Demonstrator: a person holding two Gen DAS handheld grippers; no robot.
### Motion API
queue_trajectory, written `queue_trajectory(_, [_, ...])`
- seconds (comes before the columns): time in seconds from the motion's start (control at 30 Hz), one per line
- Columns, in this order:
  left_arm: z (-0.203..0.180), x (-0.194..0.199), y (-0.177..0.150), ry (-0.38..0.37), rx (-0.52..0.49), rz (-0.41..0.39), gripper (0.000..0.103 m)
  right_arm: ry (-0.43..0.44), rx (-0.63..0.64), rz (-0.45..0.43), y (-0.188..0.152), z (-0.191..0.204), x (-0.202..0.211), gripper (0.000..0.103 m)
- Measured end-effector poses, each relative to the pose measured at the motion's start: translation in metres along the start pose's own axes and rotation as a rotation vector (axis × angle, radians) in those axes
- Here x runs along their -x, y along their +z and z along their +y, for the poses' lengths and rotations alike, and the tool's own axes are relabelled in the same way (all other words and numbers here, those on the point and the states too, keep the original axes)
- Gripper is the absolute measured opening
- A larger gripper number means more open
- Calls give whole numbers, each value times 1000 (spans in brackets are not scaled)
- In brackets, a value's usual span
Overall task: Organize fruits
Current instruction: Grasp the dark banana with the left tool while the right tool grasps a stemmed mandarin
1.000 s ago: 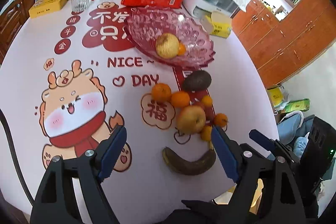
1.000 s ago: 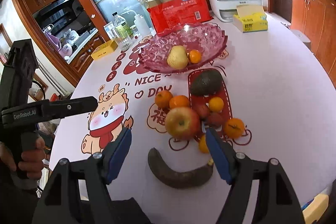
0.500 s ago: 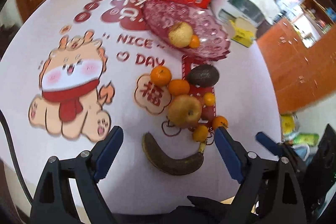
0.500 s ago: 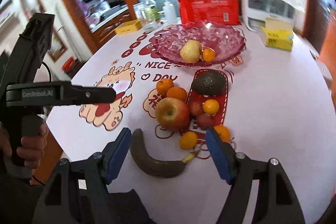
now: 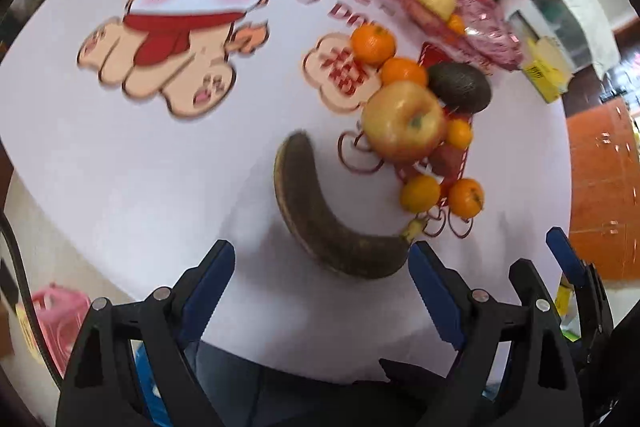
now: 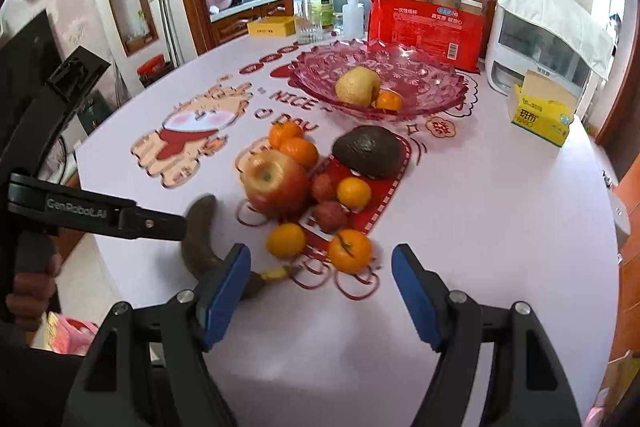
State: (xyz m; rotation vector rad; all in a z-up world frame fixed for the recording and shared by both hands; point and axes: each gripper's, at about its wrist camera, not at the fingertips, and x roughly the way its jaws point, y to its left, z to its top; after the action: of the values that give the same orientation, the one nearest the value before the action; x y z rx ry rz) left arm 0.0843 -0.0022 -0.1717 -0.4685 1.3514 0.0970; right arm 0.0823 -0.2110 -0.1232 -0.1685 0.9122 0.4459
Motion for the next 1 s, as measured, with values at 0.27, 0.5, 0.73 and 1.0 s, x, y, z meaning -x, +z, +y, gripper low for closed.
queue_trajectory(0.27, [15,-29,-12,65,225,44,84,32,87,59,-15,-12,-28,73])
queue_trajectory(0.5, [25,-47,-16,64,359,39,77,76,211,70,-18,-11,-53,73])
queue_trajectory(0.73, [9,-56,-7,109,383,46,63,94,252,70,-18,-24,-79,73])
queue_trajectory(1.0, [-20,-67,15,256,311,102,53,162,246,63,-22,-31,-94,73])
